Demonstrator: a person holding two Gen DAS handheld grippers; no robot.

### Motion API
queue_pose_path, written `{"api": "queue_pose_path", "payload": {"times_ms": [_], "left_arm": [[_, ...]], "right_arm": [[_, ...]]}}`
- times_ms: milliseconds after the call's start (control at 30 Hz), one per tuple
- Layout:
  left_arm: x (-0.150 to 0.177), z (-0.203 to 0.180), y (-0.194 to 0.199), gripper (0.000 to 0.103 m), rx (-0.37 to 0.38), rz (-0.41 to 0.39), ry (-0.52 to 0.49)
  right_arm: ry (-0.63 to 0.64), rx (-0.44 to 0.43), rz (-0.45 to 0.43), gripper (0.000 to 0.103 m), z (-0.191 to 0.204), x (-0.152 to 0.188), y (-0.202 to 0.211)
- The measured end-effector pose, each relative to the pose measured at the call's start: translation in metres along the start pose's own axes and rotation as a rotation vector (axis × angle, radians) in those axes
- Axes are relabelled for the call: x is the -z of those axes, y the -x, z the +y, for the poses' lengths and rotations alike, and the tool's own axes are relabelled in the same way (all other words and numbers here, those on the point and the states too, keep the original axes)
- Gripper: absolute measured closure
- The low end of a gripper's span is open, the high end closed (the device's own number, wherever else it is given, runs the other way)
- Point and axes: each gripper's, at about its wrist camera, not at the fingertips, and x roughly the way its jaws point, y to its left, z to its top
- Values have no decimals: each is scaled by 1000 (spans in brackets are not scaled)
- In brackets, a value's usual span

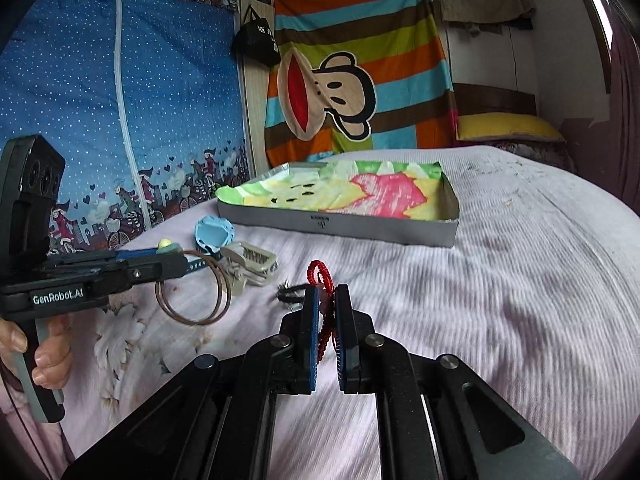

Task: Organize jewelry
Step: 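Carry the red bracelet and beaded hair tie over the grey tray with both tools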

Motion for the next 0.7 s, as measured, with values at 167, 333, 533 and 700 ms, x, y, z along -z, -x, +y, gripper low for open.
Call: {"api": "queue_pose_path", "payload": {"times_ms": [167, 333, 533, 700], "left_arm": [[-36, 6, -2, 82, -45, -50, -4], [-75, 22, -25, 82, -89, -74, 6], [-109, 43, -66, 82, -146, -79, 3], [-130, 63, -105, 82, -179, -47, 14]], "right_arm": [[-2, -4, -19, 96, 1, -22, -3], [-11, -17, -34, 96, -4, -58, -22], [-68, -30, -35, 96, -19, -102, -66], [-107, -29, -4, 96, -33, -130, -124]]}}
